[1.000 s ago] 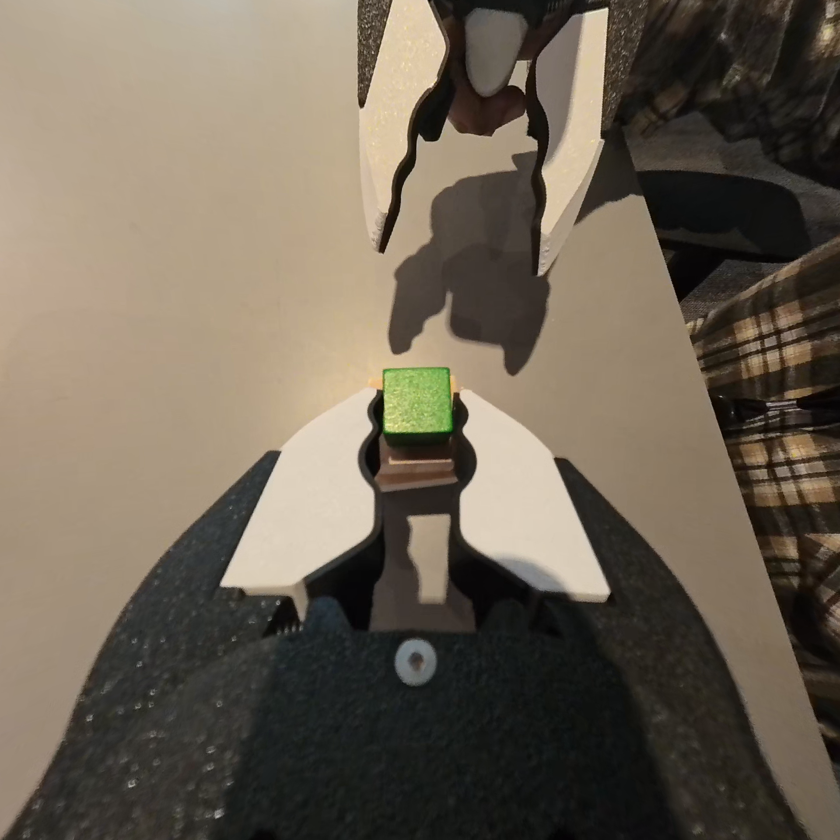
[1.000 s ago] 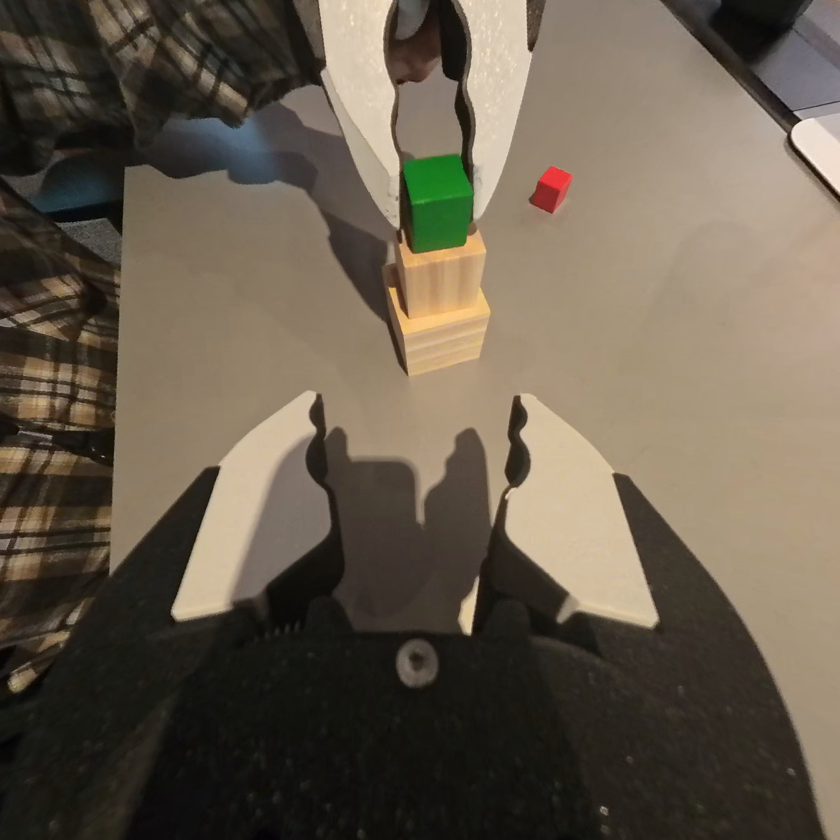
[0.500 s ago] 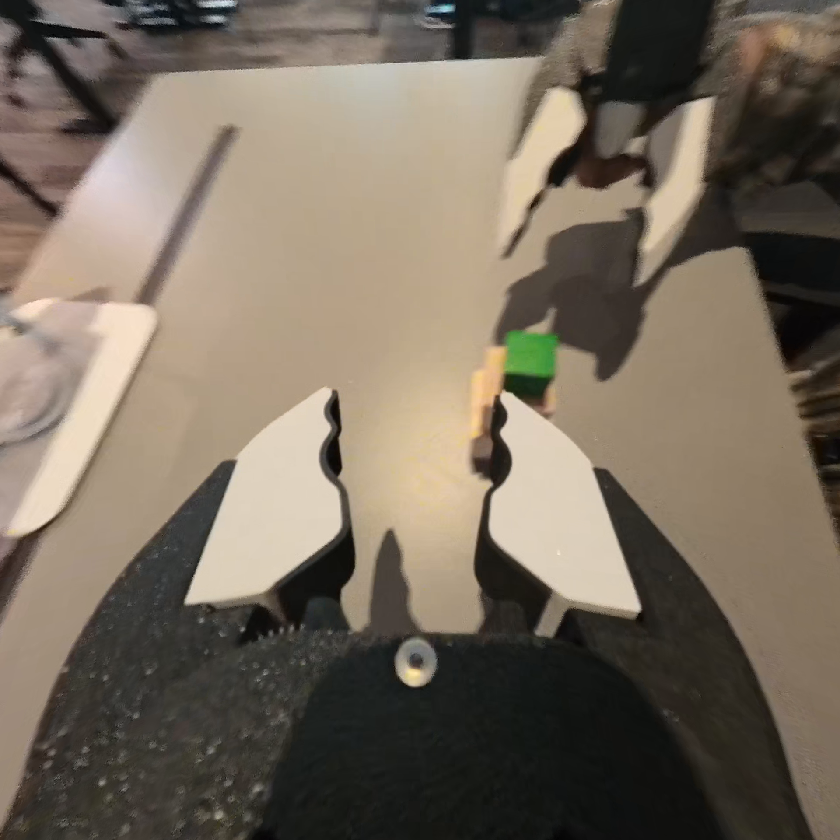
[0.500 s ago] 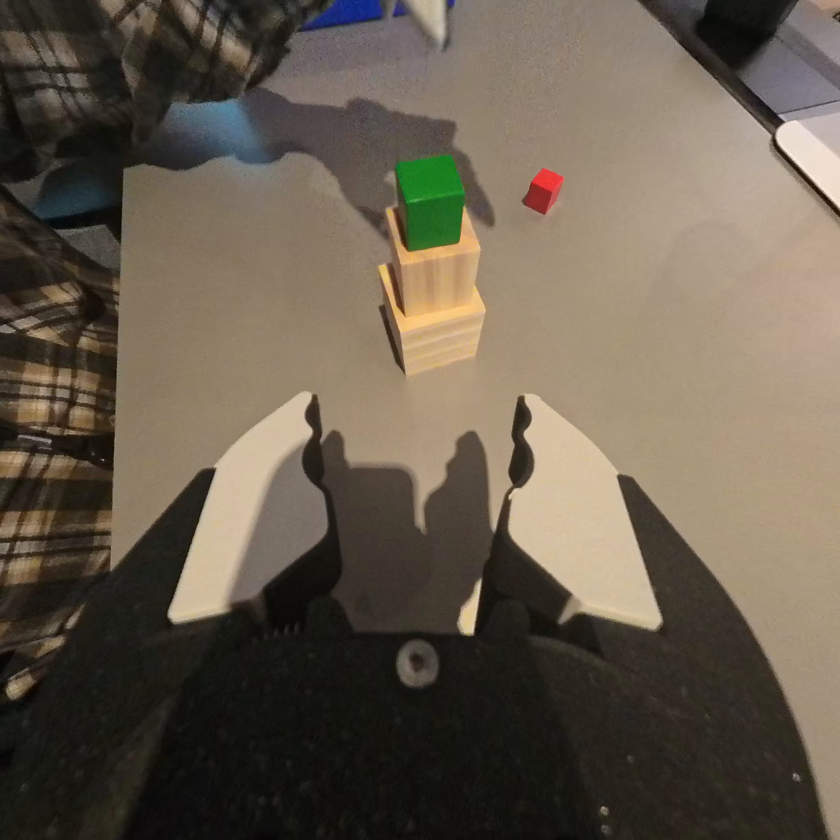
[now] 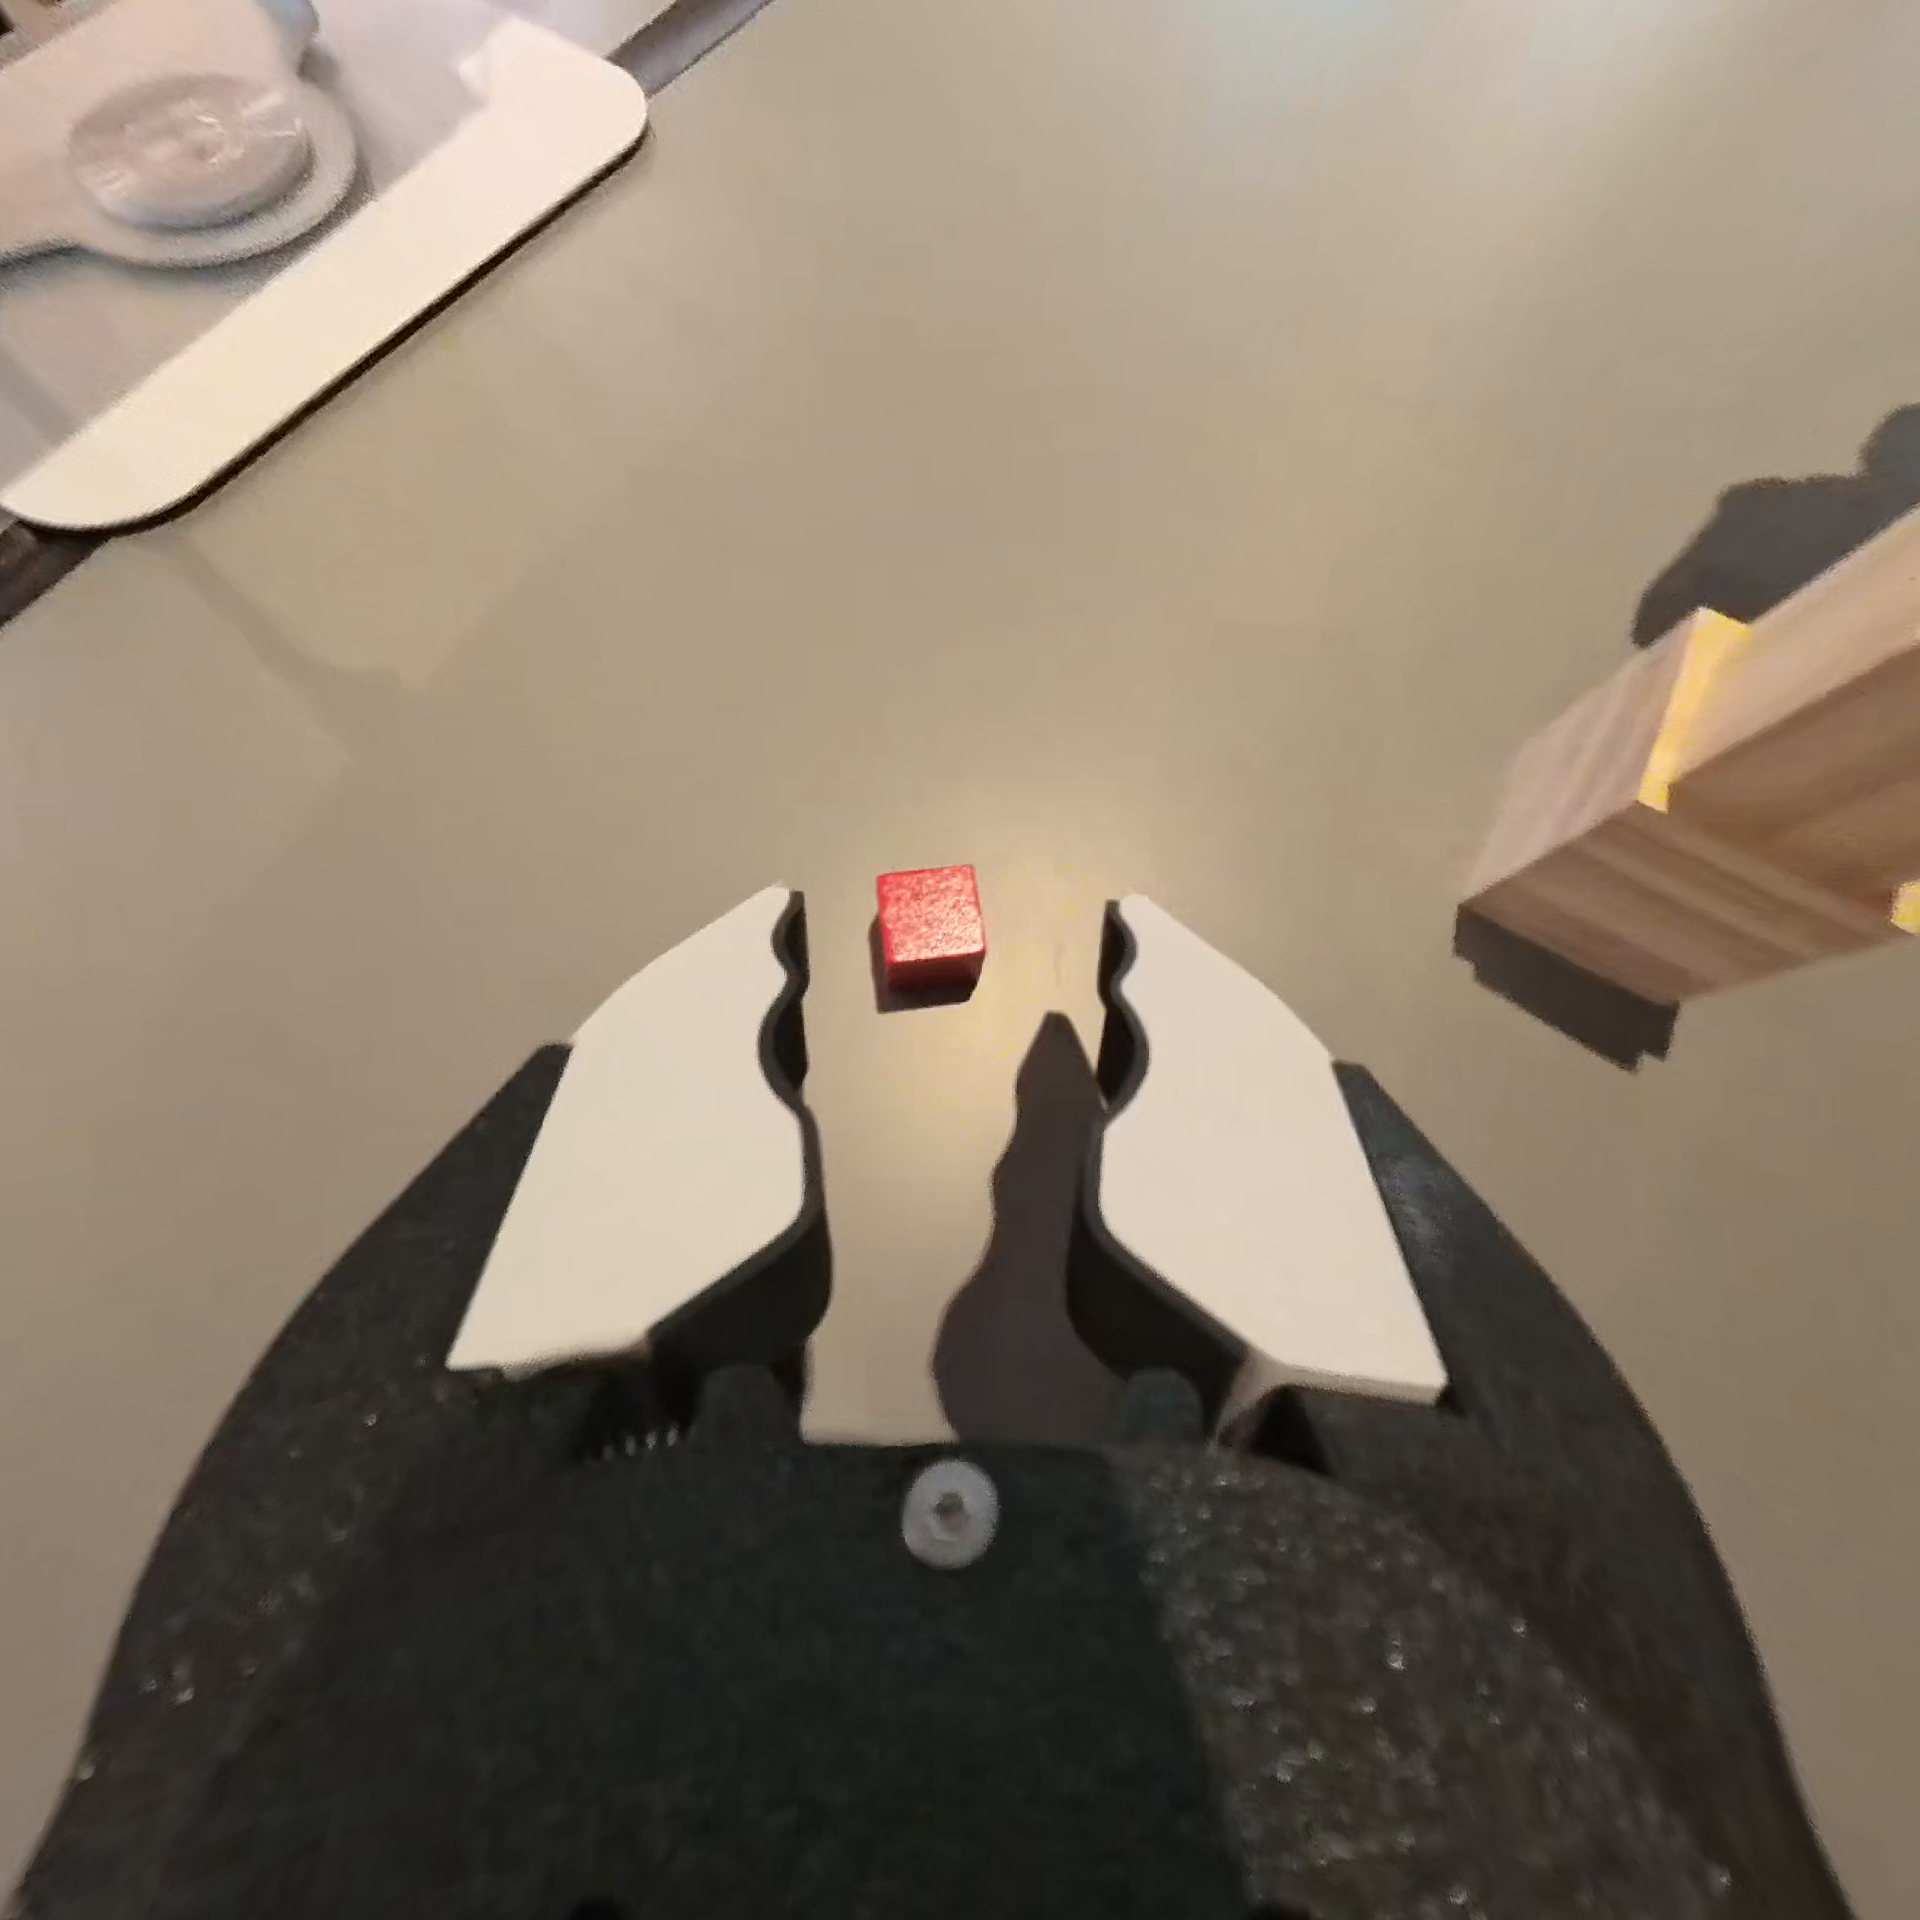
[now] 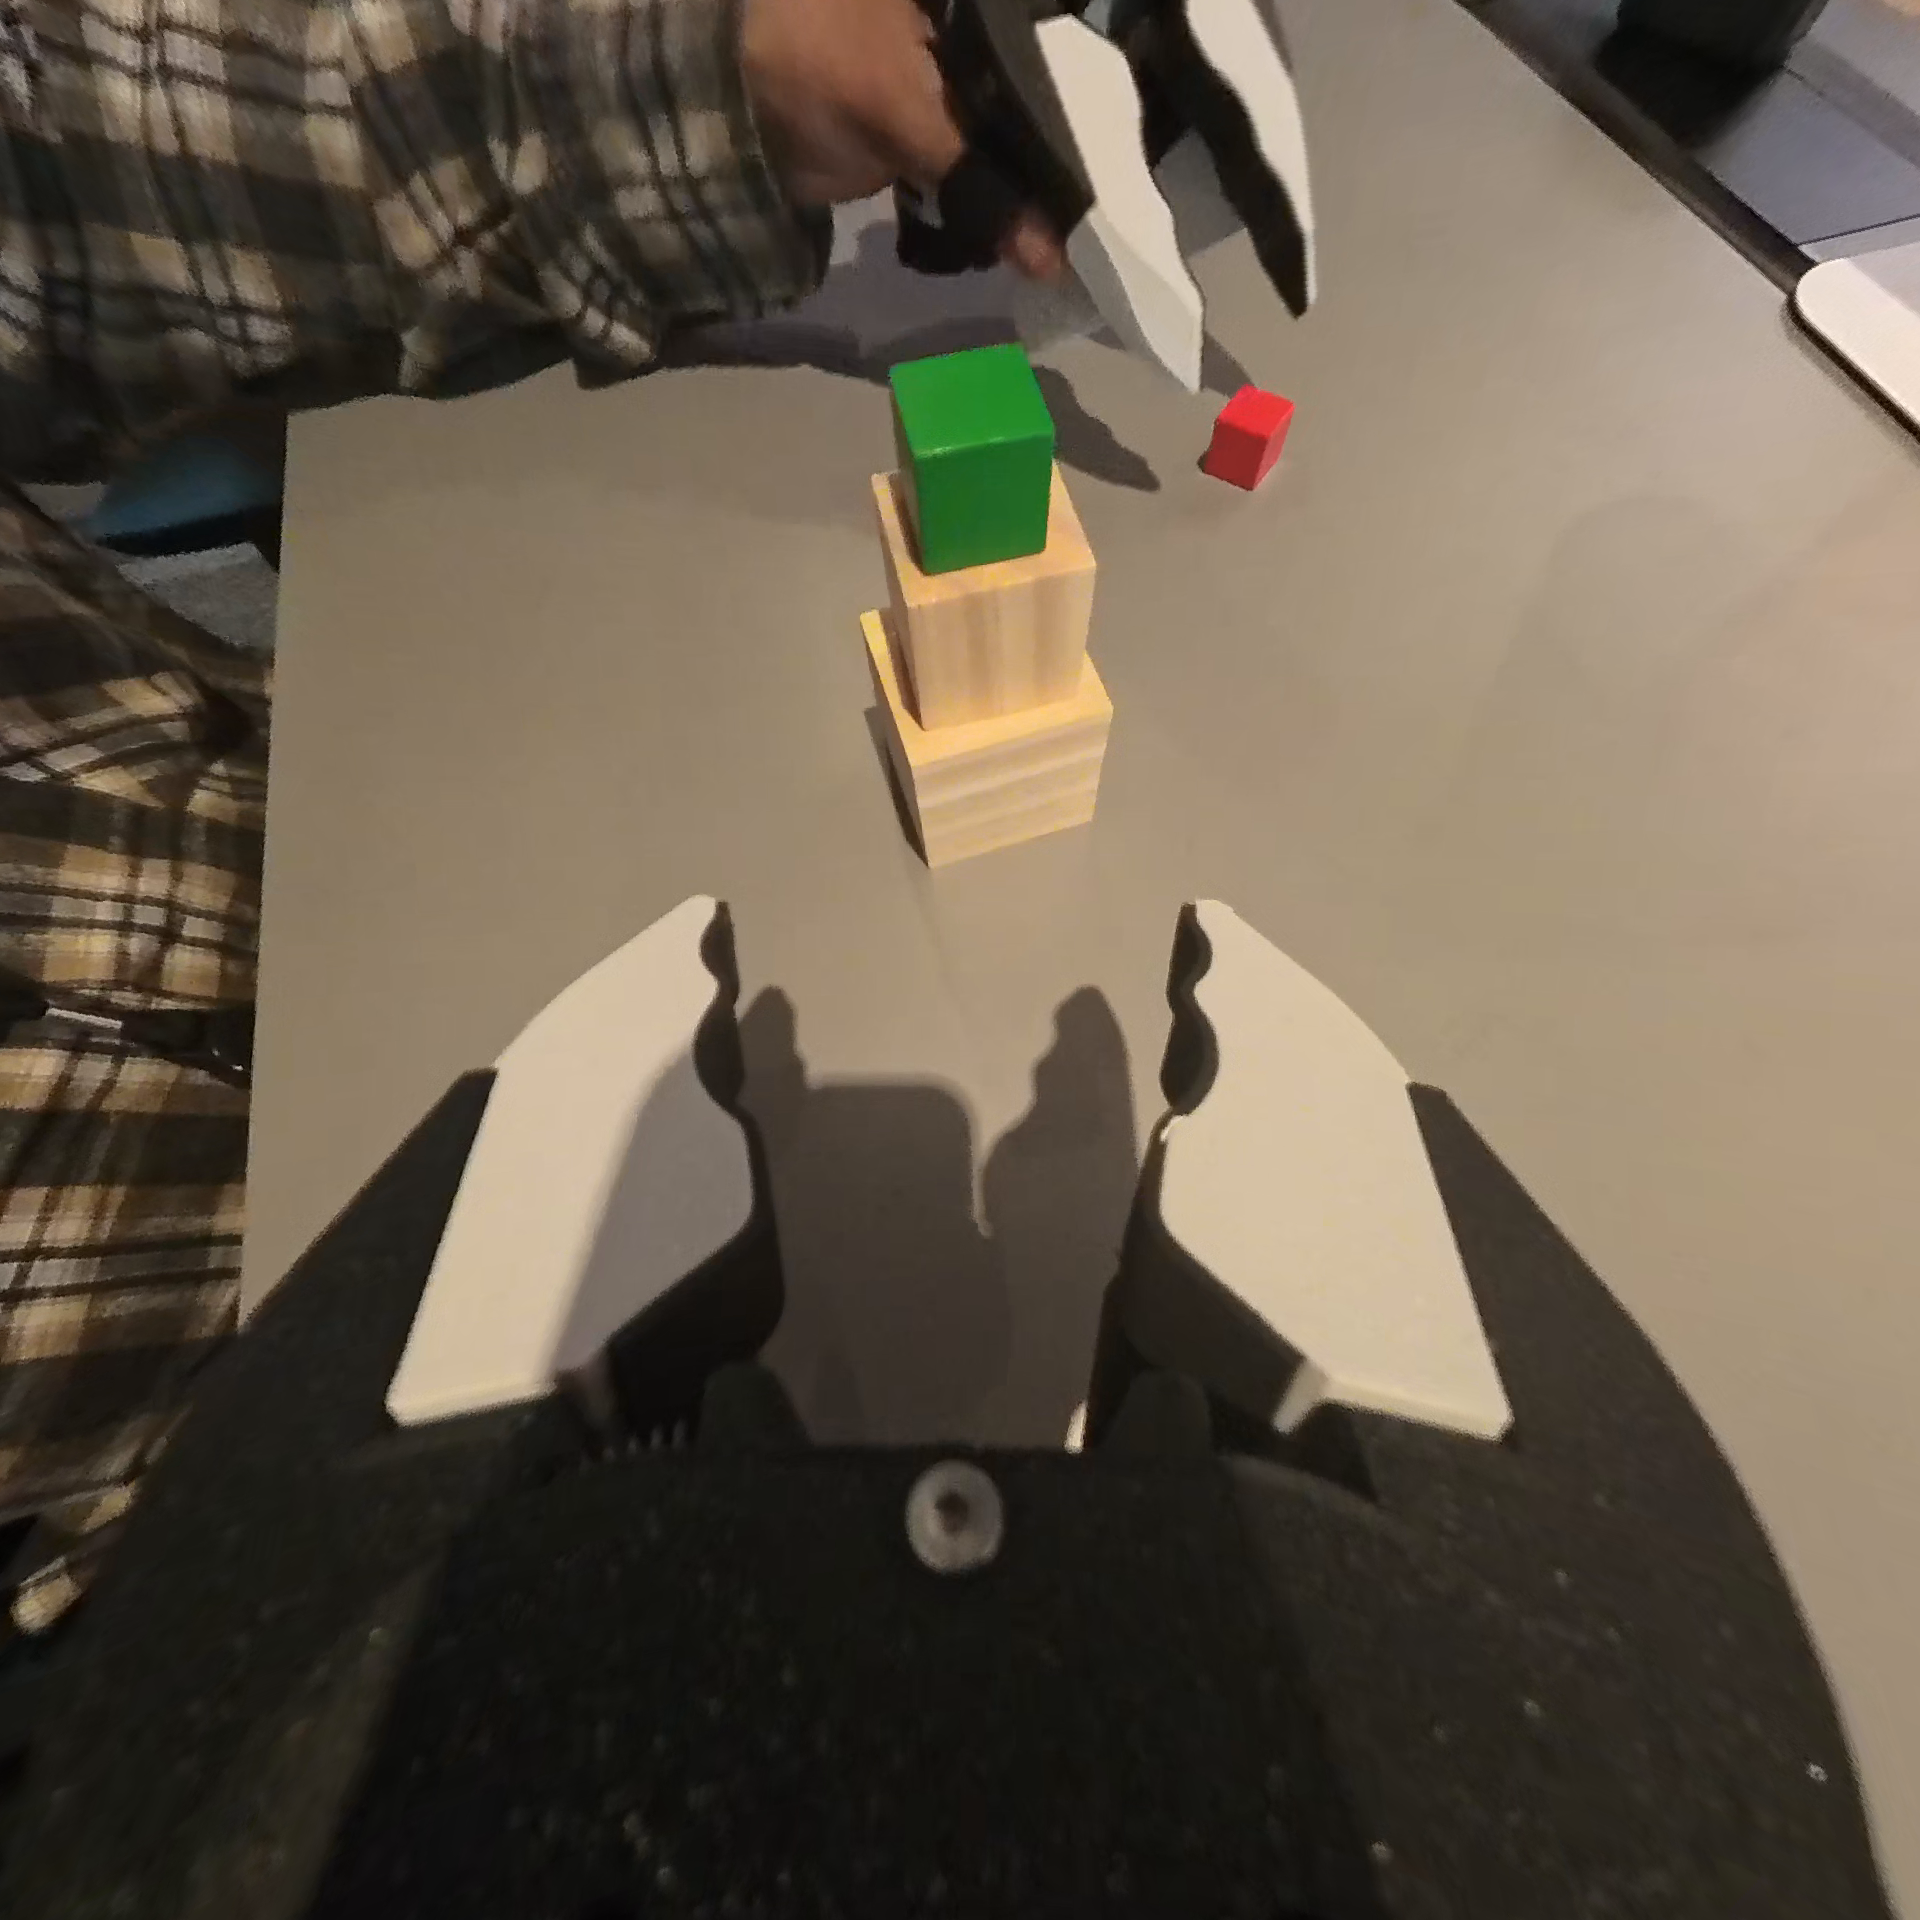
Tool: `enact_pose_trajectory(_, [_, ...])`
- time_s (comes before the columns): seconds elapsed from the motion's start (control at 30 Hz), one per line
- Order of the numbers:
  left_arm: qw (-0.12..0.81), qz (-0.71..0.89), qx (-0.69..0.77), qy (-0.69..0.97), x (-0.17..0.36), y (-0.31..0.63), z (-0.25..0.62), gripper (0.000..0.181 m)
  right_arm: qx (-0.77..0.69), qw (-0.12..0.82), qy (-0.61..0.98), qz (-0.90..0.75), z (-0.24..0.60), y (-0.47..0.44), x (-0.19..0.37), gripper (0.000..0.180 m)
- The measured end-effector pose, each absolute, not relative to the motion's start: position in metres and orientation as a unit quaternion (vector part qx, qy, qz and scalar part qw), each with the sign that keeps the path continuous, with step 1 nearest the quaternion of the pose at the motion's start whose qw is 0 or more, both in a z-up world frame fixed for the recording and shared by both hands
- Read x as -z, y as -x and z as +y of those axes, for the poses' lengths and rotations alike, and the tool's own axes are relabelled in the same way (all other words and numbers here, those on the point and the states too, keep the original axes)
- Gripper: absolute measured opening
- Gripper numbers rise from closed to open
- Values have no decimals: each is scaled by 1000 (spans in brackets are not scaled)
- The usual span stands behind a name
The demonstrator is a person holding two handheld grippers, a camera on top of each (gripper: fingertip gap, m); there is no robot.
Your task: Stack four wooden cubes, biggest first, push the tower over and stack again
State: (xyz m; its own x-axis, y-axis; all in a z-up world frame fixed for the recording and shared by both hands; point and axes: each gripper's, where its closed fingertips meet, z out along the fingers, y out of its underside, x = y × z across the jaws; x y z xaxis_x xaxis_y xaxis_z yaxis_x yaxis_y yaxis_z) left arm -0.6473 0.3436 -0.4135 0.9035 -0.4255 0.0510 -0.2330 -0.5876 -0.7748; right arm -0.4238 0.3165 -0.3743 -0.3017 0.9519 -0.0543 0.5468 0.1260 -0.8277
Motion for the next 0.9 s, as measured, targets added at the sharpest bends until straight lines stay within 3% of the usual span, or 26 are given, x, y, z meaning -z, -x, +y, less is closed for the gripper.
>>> enact_pose_trajectory(0.03, [419,172,109,885,416,648,345,51,-393,258,532,-704,317,423,374,79])
enact_pose_trajectory(0.4, [407,104,83,904,434,650,354,45,-394,257,532,-704,317,423,374,78])
enact_pose_trajectory(0.67, [375,142,63,914,441,645,353,27,-391,264,532,-703,320,421,370,76])
enact_pose_trajectory(0.9, [453,254,161,839,343,601,344,22,-391,265,538,-699,323,414,371,75])
